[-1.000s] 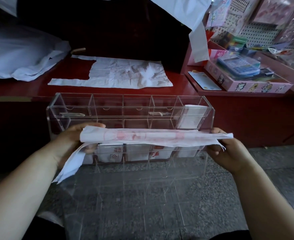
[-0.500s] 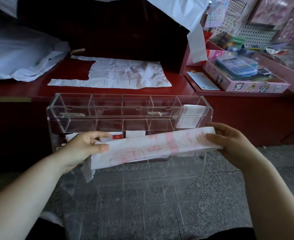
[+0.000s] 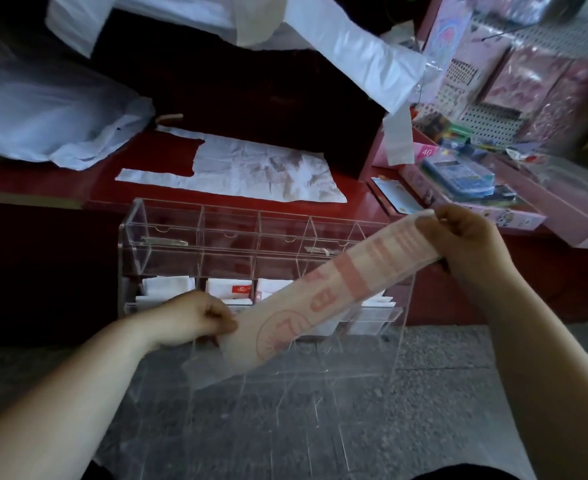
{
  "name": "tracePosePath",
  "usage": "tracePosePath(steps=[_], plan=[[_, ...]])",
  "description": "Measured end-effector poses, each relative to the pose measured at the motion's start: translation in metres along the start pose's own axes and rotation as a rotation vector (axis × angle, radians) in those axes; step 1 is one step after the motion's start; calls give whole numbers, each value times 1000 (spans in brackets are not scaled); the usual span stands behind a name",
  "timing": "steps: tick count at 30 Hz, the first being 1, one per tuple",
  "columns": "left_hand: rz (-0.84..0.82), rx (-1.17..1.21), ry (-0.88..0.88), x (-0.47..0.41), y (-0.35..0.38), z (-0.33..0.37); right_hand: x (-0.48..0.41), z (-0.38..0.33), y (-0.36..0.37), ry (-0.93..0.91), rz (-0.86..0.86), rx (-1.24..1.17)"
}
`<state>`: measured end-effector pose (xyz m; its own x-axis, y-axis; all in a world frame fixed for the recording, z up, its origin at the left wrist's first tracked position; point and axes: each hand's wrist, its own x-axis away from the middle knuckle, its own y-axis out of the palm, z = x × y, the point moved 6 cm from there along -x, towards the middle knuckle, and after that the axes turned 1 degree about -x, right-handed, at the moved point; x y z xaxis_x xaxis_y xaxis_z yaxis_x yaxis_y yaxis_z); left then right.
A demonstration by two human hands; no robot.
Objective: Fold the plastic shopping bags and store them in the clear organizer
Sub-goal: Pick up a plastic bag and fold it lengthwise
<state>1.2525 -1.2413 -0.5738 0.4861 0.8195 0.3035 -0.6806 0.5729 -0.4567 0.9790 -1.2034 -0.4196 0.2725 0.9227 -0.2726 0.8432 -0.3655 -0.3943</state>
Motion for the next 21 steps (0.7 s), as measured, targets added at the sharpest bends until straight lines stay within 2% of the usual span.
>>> tracePosePath(steps=[2,3,6,9,12,15,21], plan=[[-39,-24,30,4,2,11,-1,-24,4,-34,-44,46],[-50,-28,103,5,4,20,0,-36,9,-58,-82,72],[-10,223,310,25,8,64,8,-67,41,-155,-258,174],[81,317,476,44,11,93,22,-86,84,-228,-419,313],[147,470,386,47,5,90,29,-96,113,-287,-480,401],[79,539,313,47,8,81,23,-101,118,-339,-400,457],[-46,642,256,48,15,73,-2,-98,108,-288,-272,459]])
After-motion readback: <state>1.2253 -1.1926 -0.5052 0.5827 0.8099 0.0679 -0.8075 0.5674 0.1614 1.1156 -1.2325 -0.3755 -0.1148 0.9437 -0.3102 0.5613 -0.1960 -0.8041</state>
